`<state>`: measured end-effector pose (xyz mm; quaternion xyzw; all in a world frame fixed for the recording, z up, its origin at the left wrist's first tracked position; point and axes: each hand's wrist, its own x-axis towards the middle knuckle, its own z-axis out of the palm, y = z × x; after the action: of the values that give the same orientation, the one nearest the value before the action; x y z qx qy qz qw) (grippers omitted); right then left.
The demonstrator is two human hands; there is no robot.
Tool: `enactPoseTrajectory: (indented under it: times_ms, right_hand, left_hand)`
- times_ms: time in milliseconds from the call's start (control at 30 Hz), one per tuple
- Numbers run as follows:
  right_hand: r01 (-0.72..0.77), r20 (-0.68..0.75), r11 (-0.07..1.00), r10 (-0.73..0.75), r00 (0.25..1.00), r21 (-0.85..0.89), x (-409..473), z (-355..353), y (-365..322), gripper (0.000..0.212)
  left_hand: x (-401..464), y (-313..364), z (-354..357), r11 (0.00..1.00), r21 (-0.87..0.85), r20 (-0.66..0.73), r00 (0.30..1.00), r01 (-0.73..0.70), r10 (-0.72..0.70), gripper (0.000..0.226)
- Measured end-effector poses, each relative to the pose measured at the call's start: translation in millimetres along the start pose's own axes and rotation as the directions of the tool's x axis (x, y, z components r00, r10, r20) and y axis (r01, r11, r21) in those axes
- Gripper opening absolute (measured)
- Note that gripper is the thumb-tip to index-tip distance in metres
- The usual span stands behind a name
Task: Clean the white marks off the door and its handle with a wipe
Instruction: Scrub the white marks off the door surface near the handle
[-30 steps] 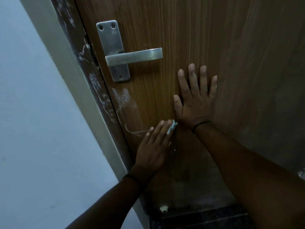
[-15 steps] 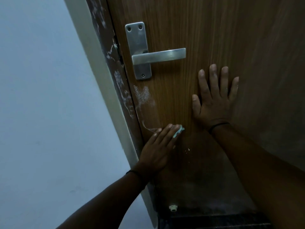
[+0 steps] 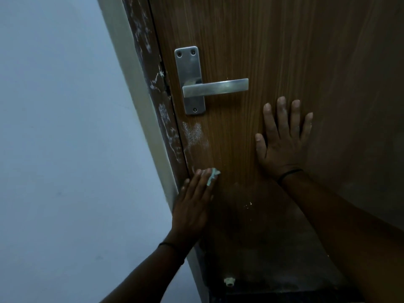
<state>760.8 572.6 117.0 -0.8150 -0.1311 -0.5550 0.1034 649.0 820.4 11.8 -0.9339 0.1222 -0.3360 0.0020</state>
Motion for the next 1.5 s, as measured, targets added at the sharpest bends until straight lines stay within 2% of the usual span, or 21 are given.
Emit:
enactPoseTrajectory:
  times_ms: [67,133,233,267,300,367,433,667,800,933,1100,1300,1500]
  right_hand:
    - [-0.004,0.015,1.000,0.003,1.000,0.010,-0.1,-4.8,-2.3,0.065]
    - [-0.017,0.037,1.000,0.017,0.999,0.022,0.3,-9.3,-5.6,0.065]
    - [-0.039,0.059,0.999,0.038,0.998,0.029,0.7,-13.5,-12.0,0.066]
    - [-0.050,0.068,0.998,0.048,0.997,0.029,1.3,-14.3,-12.9,0.066]
    - [-0.058,0.075,0.998,0.055,0.996,0.033,1.3,-15.0,-13.3,0.066]
    - [-0.055,0.077,0.998,0.052,0.996,0.039,0.6,-15.8,-14.4,0.067]
    - [-0.053,0.074,0.998,0.050,0.996,0.038,1.1,-16.2,-13.9,0.068]
    - [-0.028,0.085,0.999,0.026,0.996,0.026,-0.1,-16.5,-9.7,0.067]
    - [-0.039,0.090,0.999,0.036,0.995,0.033,-0.1,-16.9,-11.3,0.067]
    - [-0.034,0.092,0.999,0.032,0.995,0.031,0.7,-17.5,-13.6,0.067]
    - [-0.013,0.071,0.994,0.005,0.997,0.112,6.2,-21.0,-15.1,0.070]
    - [0.032,-0.028,0.987,-0.028,0.999,0.155,59.3,-37.6,-20.4,0.065]
    - [0.060,-0.081,0.995,-0.053,0.995,0.085,100.5,-40.2,-41.5,0.067]
  left_hand:
    - [-9.7,15.0,-2.6,0.967,-0.110,-0.010,0.973,0.229,-0.231,0.062]
    - [-10.2,38.1,-5.3,0.876,-0.211,0.026,0.898,0.434,-0.439,0.063]
    - [9.0,74.0,-9.4,0.711,-0.367,0.048,0.776,0.599,-0.629,0.064]
    - [17.2,81.7,-11.9,0.691,-0.398,0.047,0.765,0.604,-0.642,0.064]
    - [24.1,85.7,-14.0,0.713,-0.403,0.033,0.788,0.574,-0.615,0.063]
    - [33.3,83.7,-15.0,0.820,-0.344,-0.029,0.868,0.457,-0.496,0.061]
    - [38.1,77.6,-12.8,0.881,-0.281,-0.059,0.909,0.381,-0.412,0.060]
    - [-3.6,76.2,12.4,0.830,-0.300,0.003,0.870,0.471,-0.493,0.062]
    - [-13.7,77.9,25.2,0.950,-0.142,0.052,0.960,0.279,-0.275,0.060]
    - [4.2,67.2,24.3,0.989,-0.079,0.008,0.992,0.126,-0.126,0.060]
    - [60.1,52.0,-14.9,0.979,-0.099,-0.159,0.968,0.177,-0.192,0.059]
    - [100.2,37.3,-56.7,0.907,-0.232,-0.311,0.857,0.350,-0.411,0.060]
    - [96.4,34.1,-53.1,0.904,-0.229,-0.307,0.854,0.362,-0.420,0.060]
